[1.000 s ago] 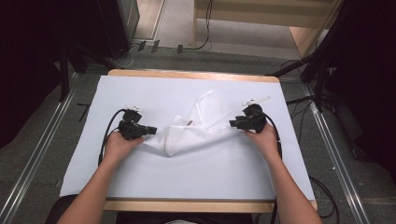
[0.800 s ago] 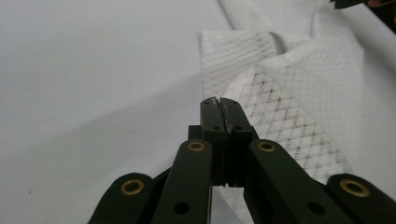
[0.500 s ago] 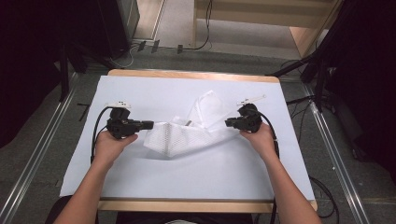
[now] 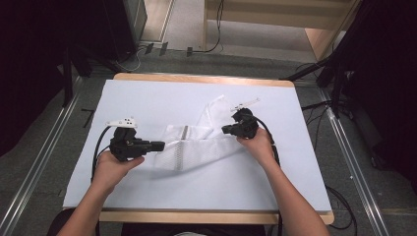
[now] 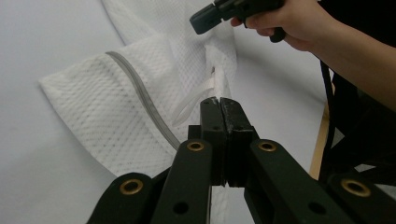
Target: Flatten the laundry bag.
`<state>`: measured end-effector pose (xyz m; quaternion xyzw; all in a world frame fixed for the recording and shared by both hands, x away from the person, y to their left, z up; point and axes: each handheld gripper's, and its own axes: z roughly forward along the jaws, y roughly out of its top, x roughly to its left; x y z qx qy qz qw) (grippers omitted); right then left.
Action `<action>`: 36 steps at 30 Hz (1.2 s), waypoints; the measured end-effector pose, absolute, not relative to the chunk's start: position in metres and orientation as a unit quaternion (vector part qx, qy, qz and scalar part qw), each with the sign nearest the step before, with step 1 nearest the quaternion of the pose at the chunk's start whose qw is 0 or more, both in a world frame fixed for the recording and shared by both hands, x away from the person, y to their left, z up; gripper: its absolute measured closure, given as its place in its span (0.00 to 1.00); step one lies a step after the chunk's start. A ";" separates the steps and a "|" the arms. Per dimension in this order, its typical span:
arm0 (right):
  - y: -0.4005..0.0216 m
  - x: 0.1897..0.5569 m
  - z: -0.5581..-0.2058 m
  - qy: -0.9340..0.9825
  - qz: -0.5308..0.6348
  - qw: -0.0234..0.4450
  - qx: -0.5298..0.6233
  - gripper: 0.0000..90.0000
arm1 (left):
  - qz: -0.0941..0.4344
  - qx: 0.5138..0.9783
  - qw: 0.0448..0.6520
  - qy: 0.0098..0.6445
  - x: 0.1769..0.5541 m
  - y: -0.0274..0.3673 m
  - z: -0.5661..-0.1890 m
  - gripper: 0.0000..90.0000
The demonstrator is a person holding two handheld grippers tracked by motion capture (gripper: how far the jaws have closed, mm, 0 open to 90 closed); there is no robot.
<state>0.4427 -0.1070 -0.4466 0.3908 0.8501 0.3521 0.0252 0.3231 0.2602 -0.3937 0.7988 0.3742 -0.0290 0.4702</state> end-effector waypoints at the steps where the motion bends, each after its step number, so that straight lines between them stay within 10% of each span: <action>1: -0.105 0.444 -0.449 0.852 0.350 0.022 0.388 0.99 | -0.030 0.800 0.467 0.375 0.322 0.261 -0.395 1.00; 15: -0.113 0.416 -0.454 0.873 0.322 -0.025 0.366 1.00 | -0.060 0.811 0.439 0.382 0.295 0.264 -0.414 0.99; 36: -0.130 0.378 -0.455 0.882 0.322 -0.022 0.344 1.00 | -0.004 0.802 0.409 0.436 0.347 0.279 -0.411 0.69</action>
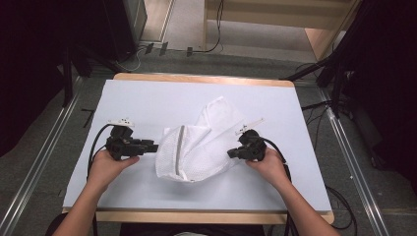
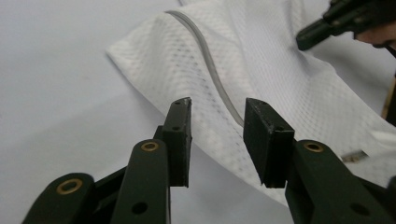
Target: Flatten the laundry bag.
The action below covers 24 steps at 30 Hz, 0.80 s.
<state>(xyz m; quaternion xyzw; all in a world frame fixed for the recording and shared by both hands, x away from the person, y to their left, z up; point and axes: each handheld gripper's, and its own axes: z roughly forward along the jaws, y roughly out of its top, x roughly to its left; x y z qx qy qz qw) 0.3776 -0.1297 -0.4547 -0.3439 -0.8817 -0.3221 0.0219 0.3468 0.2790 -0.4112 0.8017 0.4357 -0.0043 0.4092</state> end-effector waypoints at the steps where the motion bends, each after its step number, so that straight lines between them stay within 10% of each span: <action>1: -0.131 0.376 -0.454 -0.881 -0.325 0.022 -0.344 1.00 | -0.003 0.801 0.409 0.437 0.351 0.279 -0.411 0.68; 24: -0.160 0.374 -0.443 -0.846 -0.371 -0.034 -0.381 0.84 | 0.003 0.825 0.372 0.426 0.401 0.239 -0.439 0.58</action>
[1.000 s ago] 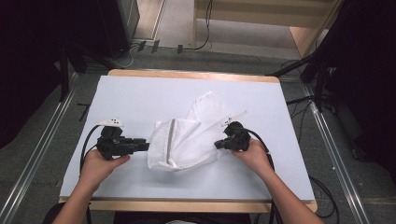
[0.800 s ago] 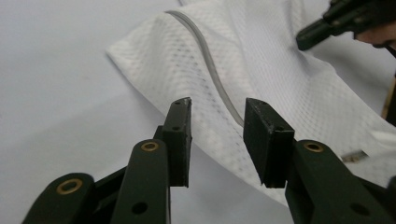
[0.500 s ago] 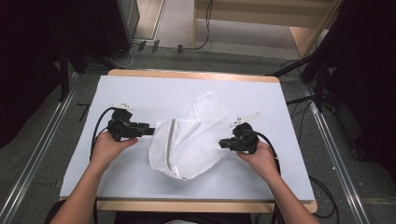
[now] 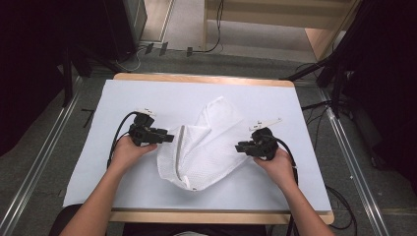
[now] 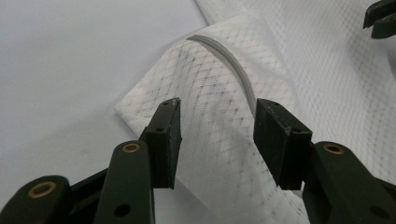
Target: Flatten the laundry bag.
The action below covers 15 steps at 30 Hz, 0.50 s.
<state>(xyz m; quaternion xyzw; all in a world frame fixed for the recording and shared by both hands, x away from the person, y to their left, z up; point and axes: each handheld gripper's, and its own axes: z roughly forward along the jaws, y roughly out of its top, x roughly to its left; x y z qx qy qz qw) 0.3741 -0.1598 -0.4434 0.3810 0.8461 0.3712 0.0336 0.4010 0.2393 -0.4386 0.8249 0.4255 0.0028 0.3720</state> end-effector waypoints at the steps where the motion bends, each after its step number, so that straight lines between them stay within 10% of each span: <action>1: -0.161 0.375 -0.444 0.845 0.372 0.037 0.383 0.83 | 0.002 0.824 0.372 0.427 0.402 0.239 -0.441 0.58; 15: -0.201 0.386 -0.458 0.817 0.363 0.066 0.443 0.73 | -0.018 0.831 0.347 0.435 0.411 0.233 -0.455 0.81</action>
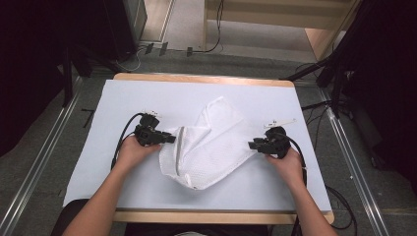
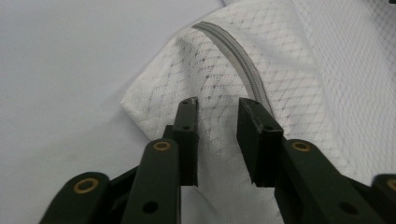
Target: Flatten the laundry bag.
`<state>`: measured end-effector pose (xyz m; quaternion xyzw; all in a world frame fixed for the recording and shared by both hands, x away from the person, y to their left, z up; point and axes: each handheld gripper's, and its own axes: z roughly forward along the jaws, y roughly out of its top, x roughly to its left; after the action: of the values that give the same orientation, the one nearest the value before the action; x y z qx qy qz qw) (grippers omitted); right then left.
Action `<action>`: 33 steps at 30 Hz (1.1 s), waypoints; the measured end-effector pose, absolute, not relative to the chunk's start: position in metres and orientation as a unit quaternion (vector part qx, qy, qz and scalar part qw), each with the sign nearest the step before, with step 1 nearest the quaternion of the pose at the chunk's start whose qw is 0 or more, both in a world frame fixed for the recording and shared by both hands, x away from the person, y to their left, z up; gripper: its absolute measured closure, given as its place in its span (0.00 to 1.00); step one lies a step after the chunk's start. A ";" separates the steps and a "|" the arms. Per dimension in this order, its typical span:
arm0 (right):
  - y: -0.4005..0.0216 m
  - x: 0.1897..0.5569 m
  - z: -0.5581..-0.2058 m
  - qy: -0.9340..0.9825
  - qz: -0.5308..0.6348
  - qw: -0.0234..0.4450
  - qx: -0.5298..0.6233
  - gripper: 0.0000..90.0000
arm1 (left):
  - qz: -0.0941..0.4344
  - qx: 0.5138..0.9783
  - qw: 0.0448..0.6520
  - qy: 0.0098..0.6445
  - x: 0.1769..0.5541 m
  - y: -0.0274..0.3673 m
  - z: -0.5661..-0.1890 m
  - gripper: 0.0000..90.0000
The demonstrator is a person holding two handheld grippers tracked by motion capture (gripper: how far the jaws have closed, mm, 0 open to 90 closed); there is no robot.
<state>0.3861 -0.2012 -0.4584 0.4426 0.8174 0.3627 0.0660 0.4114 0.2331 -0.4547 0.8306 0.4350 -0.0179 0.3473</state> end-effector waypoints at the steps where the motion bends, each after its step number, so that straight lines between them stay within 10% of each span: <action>1: -0.203 0.386 -0.458 0.816 0.361 0.070 0.445 0.72 | -0.017 0.829 0.348 0.436 0.411 0.234 -0.455 0.85; 16: -0.232 0.399 -0.470 0.795 0.342 0.099 0.491 0.63 | -0.019 0.816 0.367 0.446 0.408 0.243 -0.446 1.00; 27: -0.221 0.396 -0.470 0.810 0.325 0.112 0.476 1.00 | -0.013 0.802 0.388 0.454 0.402 0.254 -0.437 1.00; 33: -0.223 0.405 -0.467 0.799 0.318 0.088 0.502 1.00 | -0.005 0.790 0.394 0.469 0.400 0.268 -0.433 1.00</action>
<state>0.4053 -0.2231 -0.4672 0.5017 0.7994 0.3184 0.0882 0.3998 0.2676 -0.4332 0.7902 0.4694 -0.0045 0.3939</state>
